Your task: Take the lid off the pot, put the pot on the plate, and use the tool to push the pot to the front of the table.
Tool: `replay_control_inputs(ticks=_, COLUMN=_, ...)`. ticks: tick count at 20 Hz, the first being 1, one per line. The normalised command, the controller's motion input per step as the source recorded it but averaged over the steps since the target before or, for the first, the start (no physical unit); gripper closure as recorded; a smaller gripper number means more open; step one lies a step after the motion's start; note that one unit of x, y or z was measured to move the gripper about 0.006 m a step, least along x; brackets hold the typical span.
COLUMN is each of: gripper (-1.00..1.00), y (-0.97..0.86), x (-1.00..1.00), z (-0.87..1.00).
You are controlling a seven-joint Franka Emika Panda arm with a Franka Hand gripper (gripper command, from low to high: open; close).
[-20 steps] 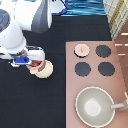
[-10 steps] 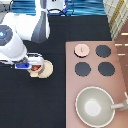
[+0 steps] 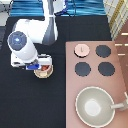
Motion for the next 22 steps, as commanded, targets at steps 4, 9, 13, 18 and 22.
replay_control_inputs(ticks=4, gripper=1.00, y=-0.50, x=-0.09, z=-0.25)
replay_control_inputs(ticks=9, gripper=1.00, y=-0.04, x=-0.01, z=-0.28)
replay_control_inputs(ticks=13, gripper=1.00, y=0.35, x=-0.15, z=-0.22)
replay_control_inputs(ticks=18, gripper=1.00, y=0.33, x=-0.44, z=-0.13)
replay_control_inputs(ticks=22, gripper=-1.00, y=0.00, x=-0.46, z=-0.10)
